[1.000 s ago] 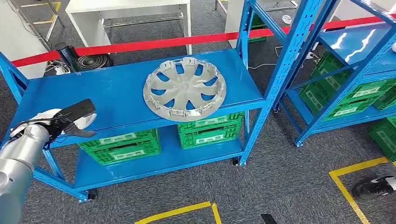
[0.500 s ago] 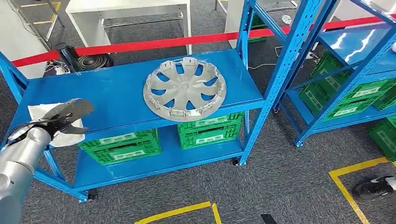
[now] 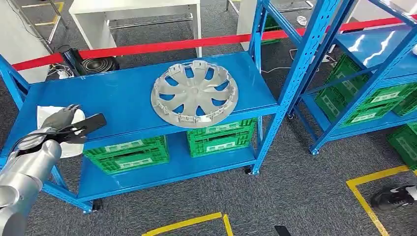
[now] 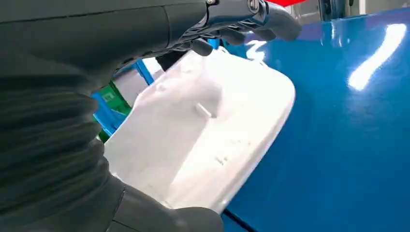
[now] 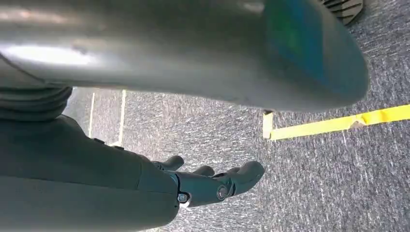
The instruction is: Take the parts from the cabinet and place them on the table.
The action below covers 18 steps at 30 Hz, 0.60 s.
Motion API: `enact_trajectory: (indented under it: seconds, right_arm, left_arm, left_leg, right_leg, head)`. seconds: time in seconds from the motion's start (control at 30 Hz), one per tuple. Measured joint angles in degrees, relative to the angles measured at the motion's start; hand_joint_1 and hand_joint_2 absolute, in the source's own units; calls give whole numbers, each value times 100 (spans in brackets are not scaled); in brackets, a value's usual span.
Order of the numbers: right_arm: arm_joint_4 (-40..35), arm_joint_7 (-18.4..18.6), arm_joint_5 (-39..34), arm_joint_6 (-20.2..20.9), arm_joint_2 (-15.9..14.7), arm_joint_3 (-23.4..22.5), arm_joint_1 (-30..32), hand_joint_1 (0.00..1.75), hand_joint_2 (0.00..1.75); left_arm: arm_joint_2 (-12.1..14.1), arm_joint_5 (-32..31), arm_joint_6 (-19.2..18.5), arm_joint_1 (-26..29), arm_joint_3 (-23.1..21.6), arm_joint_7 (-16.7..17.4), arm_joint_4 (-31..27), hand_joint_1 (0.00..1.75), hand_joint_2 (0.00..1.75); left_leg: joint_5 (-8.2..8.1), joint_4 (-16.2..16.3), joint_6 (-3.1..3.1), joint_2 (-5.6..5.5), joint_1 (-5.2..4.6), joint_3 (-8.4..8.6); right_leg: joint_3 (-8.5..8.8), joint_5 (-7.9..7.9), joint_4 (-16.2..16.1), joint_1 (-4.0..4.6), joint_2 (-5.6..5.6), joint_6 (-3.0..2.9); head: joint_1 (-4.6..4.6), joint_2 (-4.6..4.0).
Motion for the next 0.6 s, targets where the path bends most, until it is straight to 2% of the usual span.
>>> enact_trajectory:
  seconds: [0.17, 0.27, 0.4, 0.6]
  right_arm:
    - [0, 37, 0, -31, 0, -2, 0, 0, 0]
    - [0, 42, -2, -74, 0, -4, 0, 0, 0]
    - [0, 39, -2, -92, 0, -41, 0, 0, 0]
    - [0, 42, -4, -101, 0, -114, 1, 0, 0]
  left_arm:
    - [-33, 39, 619, 11, -28, 899, 20, 0, 175]
    - [-44, 215, 936, 12, -24, 1287, 26, 0, 175]
    - [-70, 435, 1219, 9, 50, 1447, 28, 0, 175]
    - [-114, 538, 1280, -3, 151, 1580, 35, 0, 175]
  left_leg:
    - [0, 0, 0, 1, 0, 0]
    - [0, 0, 0, 0, 0, 0]
    - [0, 0, 0, 0, 0, 0]
    - [0, 0, 0, 0, 0, 0]
  right_leg:
    - [0, 0, 0, 0, -1, 0]
    - [0, 0, 0, 0, -1, 0]
    - [0, 0, 0, 0, -2, 0]
    - [0, 0, 0, 0, -2, 0]
  head:
    - [0, 0]
    - [0, 0]
    - [0, 0]
    - [0, 0]
